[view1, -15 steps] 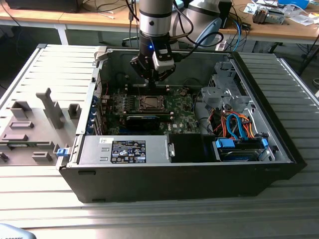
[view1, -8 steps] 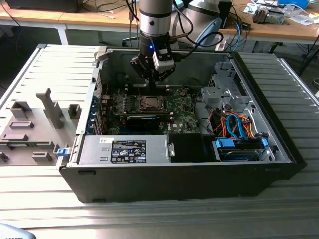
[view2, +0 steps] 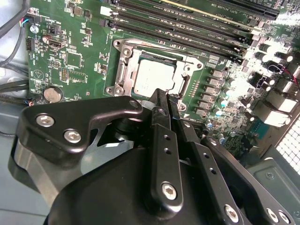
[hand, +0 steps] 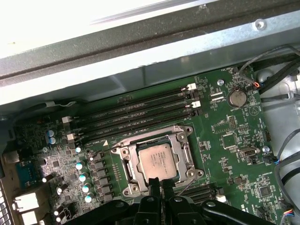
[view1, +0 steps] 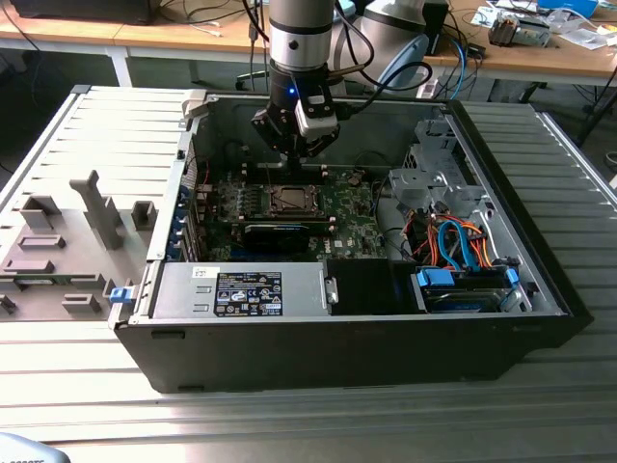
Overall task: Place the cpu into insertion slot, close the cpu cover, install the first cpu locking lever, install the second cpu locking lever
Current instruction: 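Install the first cpu locking lever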
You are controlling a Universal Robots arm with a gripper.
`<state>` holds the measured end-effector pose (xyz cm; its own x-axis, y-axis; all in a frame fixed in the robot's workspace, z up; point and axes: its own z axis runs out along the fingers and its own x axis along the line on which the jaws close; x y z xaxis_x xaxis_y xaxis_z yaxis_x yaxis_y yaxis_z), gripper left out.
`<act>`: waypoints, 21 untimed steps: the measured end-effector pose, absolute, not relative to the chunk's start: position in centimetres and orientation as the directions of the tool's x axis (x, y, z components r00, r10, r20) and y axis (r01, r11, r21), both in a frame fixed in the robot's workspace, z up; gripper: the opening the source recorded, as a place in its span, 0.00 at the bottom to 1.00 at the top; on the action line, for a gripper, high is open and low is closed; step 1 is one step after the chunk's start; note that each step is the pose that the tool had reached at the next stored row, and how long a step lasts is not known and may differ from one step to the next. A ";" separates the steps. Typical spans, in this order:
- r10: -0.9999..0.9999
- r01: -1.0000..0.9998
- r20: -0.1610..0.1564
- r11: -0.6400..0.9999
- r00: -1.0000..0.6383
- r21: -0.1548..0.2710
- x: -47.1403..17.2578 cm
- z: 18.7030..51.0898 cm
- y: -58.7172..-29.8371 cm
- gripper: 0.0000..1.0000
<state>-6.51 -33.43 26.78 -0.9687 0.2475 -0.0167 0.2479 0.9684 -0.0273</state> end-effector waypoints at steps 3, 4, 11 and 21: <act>0.246 0.247 -0.017 0.969 -0.969 -0.027 -6.5 26.8 -33.4 0.16; 0.246 0.246 -0.017 0.969 -0.969 -0.027 -6.5 26.8 -33.4 0.16; 0.242 0.243 -0.017 0.970 -0.970 -0.027 -6.5 26.8 -33.4 0.16; 0.238 0.238 -0.017 0.971 -0.971 -0.027 -6.5 26.8 -33.4 0.16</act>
<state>-6.51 -33.44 26.77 -0.9712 0.2375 -0.0167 0.2379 0.9709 -0.0274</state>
